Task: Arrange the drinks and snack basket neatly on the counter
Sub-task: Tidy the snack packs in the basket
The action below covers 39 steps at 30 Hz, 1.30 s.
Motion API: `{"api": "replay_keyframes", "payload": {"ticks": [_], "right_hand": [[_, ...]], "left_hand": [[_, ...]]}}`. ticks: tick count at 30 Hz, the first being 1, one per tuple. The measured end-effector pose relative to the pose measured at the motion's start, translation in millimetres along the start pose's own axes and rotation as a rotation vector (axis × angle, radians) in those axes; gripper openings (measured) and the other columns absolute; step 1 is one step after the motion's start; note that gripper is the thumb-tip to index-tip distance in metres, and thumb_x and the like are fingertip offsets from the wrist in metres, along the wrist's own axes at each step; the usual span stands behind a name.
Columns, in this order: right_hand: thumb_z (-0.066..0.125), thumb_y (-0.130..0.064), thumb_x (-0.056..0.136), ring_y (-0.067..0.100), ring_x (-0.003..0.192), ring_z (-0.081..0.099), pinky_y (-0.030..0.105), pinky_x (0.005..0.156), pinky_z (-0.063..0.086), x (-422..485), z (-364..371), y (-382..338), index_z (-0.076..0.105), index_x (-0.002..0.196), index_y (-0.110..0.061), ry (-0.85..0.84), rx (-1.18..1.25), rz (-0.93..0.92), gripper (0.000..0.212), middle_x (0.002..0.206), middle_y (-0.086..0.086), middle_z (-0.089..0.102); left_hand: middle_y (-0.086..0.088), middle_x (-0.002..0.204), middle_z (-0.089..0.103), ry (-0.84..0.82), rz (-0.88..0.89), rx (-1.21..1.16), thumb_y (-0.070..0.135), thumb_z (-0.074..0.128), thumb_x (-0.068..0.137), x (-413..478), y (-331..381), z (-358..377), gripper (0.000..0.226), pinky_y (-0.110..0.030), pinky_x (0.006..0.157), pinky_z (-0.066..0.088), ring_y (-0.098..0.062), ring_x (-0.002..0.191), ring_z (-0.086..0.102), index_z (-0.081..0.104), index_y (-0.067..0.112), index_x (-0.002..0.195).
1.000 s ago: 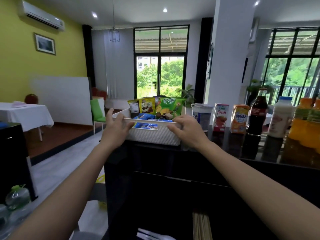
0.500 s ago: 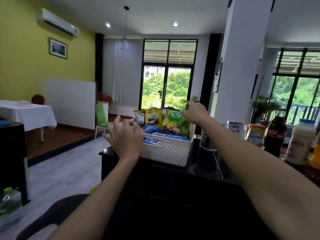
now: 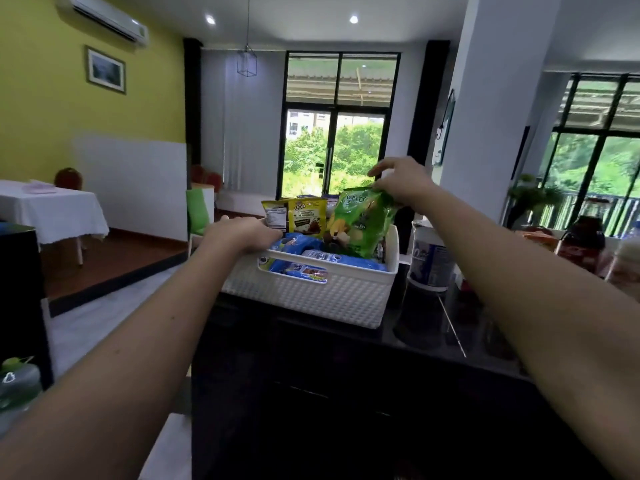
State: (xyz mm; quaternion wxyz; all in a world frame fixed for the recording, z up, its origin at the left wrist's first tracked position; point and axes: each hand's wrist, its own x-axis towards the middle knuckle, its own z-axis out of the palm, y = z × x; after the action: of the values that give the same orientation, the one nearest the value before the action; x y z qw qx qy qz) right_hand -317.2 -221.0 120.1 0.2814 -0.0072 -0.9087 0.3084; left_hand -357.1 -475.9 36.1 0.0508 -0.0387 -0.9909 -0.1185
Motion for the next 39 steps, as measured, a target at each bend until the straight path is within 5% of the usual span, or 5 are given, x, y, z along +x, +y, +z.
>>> {"api": "replay_keyframes", "payload": {"ticks": [13, 22, 29, 34, 39], "right_hand": [[0.053, 0.008, 0.089, 0.014, 0.078, 0.061, 0.022, 0.063, 0.055, -8, -13, -63, 0.057, 0.128, -0.014, -0.641, -0.223, -0.015, 0.045, 0.115, 0.008, 0.059], [0.055, -0.037, 0.095, 0.018, 0.090, 0.055, 0.030, 0.071, 0.041, 0, -22, -52, 0.065, 0.114, -0.021, -0.005, -0.574, -0.302, 0.027, 0.109, 0.001, 0.064], [0.055, -0.032, 0.096, 0.019, 0.091, 0.062, 0.023, 0.058, 0.038, -1, 6, -46, 0.064, 0.115, -0.024, -0.094, -0.994, -0.309, 0.023, 0.103, -0.001, 0.066], [0.074, -0.050, 0.076, 0.034, 0.130, 0.043, 0.048, 0.101, 0.042, -8, 34, -26, 0.020, 0.149, -0.026, -0.546, -0.632, -0.112, 0.094, 0.150, 0.010, 0.037], [0.086, -0.049, 0.058, 0.030, 0.111, 0.058, 0.045, 0.089, 0.052, -10, 57, 0, 0.007, 0.150, -0.028, -0.507, -0.840, -0.122, 0.123, 0.138, 0.006, 0.053]], "left_hand": [[-0.012, 0.139, 0.051, 0.066, -0.025, -0.081, 0.071, 0.027, 0.076, 1, -2, 7, 0.083, -0.046, 0.103, 0.040, -0.032, 0.121, 0.051, 0.050, 0.017, 0.134], [-0.011, 0.130, 0.057, 0.097, -0.039, -0.101, 0.064, 0.029, 0.081, 1, -2, 7, 0.072, -0.043, 0.098, 0.043, -0.032, 0.112, 0.054, 0.055, 0.017, 0.128], [-0.008, 0.127, 0.059, 0.116, 0.004, -0.094, 0.066, 0.023, 0.073, -7, -2, 6, 0.075, -0.042, 0.094, 0.044, -0.030, 0.108, 0.055, 0.058, 0.022, 0.123], [-0.005, 0.128, 0.057, 0.058, 0.071, -0.029, 0.066, 0.002, 0.059, -8, -5, 5, 0.088, -0.046, 0.093, 0.043, -0.029, 0.106, 0.054, 0.056, 0.032, 0.120], [-0.006, 0.132, 0.055, 0.075, 0.052, -0.075, 0.066, 0.027, 0.069, -18, -1, 2, 0.076, -0.046, 0.100, 0.041, -0.029, 0.115, 0.053, 0.057, 0.026, 0.126]]}}
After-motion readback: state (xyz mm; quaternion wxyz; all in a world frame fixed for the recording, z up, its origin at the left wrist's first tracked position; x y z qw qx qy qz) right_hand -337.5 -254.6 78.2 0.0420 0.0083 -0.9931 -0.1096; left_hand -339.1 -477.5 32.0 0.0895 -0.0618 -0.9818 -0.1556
